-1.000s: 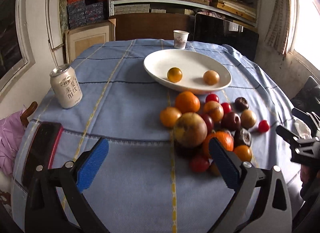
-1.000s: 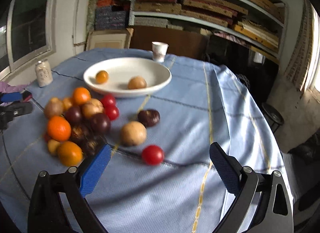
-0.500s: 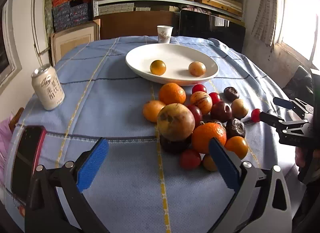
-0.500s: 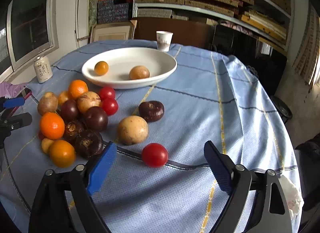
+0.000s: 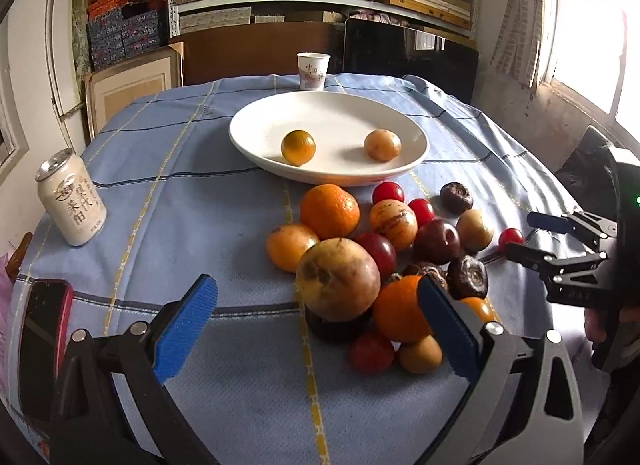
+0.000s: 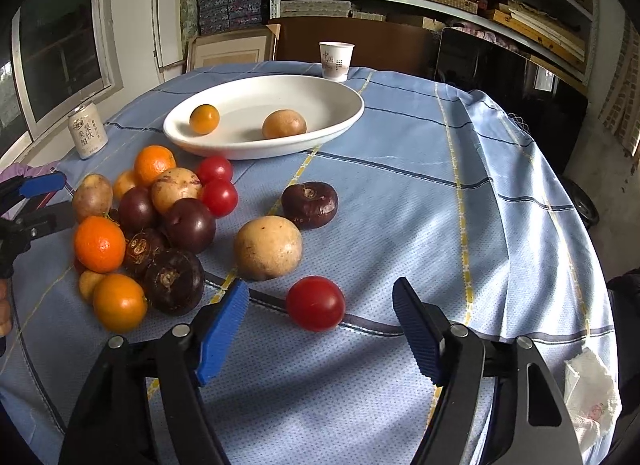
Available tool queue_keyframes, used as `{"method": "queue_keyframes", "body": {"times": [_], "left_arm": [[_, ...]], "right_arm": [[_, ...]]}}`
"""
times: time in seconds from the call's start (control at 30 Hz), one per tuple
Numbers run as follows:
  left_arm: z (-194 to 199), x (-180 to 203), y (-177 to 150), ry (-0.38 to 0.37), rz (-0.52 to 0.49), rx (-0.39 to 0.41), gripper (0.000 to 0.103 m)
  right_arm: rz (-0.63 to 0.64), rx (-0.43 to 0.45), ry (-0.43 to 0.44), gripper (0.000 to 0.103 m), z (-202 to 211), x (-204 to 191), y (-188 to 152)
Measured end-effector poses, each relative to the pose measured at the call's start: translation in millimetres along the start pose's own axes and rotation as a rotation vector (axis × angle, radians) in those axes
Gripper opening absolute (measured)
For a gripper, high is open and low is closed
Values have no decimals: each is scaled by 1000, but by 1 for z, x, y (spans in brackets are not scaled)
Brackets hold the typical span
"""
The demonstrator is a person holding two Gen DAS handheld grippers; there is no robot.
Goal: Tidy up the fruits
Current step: 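Grasp the red tomato with the right tool while the left tool grasps the russet fruit, then carry the tomato onto the white plate with the right tool while the left tool places the russet fruit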
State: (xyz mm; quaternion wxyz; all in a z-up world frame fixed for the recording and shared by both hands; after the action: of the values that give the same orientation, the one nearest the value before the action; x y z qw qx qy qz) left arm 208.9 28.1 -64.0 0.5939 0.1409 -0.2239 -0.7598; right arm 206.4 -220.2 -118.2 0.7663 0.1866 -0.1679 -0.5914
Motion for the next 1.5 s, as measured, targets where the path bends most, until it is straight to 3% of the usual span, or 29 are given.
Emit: {"method": "queue_keyframes", "body": {"times": [0.53,0.57,0.63,0.8,0.9,1.03,1.2,1.37,1.5], "left_arm": [[-10,9,13,-21,-13,-13,97],[-10,10,13,-24,-18,-14,96],[-11,12,14,-42,-28,-21,78],[-16,12,15,-116,-20,-46,66],[-18,10,15,-110,-9,-49,59],[-18,5,12,-114,8,-62,51],[-22,1,10,-116,25,-79,51],[-19,1,8,-100,24,-89,51],[-17,4,6,-95,14,-89,45]], "right_arm": [[-2,-12,18,75,-4,1,1],[-2,-14,20,75,-4,1,1],[-4,-16,22,75,-5,2,1],[-7,-19,29,75,-5,3,1],[-2,-16,31,75,-5,2,1],[-8,-15,45,64,-5,3,1],[-32,-32,59,53,-8,7,1],[-33,-35,67,32,-8,7,1],[-27,-31,54,31,-6,5,1]]}}
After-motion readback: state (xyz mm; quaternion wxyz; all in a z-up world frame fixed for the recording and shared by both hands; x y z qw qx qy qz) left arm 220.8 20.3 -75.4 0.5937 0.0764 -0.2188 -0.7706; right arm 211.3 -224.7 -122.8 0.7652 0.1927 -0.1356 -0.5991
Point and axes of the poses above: each gripper's, at about its wrist camera, not at the fingertips, and z roughly against the way its jaws point, x to its right, y to its top, the point moved 4 cm from there along -z, roughly the way its jaws point, and after that the axes turned 15 degrees about -x, right-handed, at the moved point
